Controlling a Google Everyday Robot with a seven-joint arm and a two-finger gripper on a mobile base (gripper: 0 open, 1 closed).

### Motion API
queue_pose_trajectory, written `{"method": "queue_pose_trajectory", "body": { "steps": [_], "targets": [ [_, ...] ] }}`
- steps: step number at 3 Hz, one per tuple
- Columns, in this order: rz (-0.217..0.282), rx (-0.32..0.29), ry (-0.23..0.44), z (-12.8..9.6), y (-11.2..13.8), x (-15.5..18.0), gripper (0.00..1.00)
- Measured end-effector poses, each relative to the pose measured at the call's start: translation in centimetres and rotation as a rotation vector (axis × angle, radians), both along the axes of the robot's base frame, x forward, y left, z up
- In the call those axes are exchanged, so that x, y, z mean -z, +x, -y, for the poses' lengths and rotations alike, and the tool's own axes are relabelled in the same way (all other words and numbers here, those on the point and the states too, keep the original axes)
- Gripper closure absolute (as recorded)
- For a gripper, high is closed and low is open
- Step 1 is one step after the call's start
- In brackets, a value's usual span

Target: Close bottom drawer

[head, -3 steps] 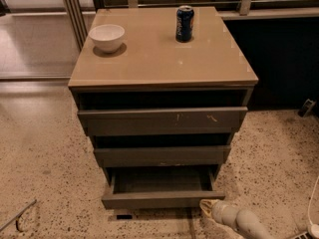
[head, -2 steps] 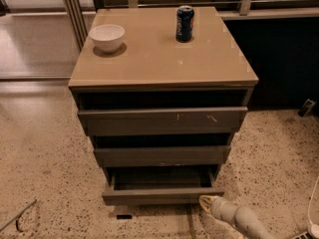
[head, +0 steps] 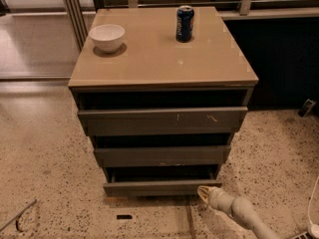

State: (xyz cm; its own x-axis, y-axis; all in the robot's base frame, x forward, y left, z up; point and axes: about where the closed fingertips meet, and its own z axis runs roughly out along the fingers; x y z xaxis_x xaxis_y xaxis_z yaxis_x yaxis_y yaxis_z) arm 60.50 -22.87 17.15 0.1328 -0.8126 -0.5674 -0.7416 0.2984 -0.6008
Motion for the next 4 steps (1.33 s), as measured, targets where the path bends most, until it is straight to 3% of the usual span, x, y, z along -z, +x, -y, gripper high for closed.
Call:
{"method": "queue_pose_trajectory", "body": {
  "steps": [1, 2, 3, 4],
  "targets": [
    [0.010, 0.036, 0.011, 0.3, 4.1, -0.2, 1.00],
    [0.010, 0.036, 0.011, 0.3, 4.1, -0.2, 1.00],
    [-0.054, -0.008, 0.012, 0.0, 2.5, 0.0, 1.00],
    [-0.150, -0.059, 0.015, -0.2, -0.1, -0.6, 1.00]
  ]
}}
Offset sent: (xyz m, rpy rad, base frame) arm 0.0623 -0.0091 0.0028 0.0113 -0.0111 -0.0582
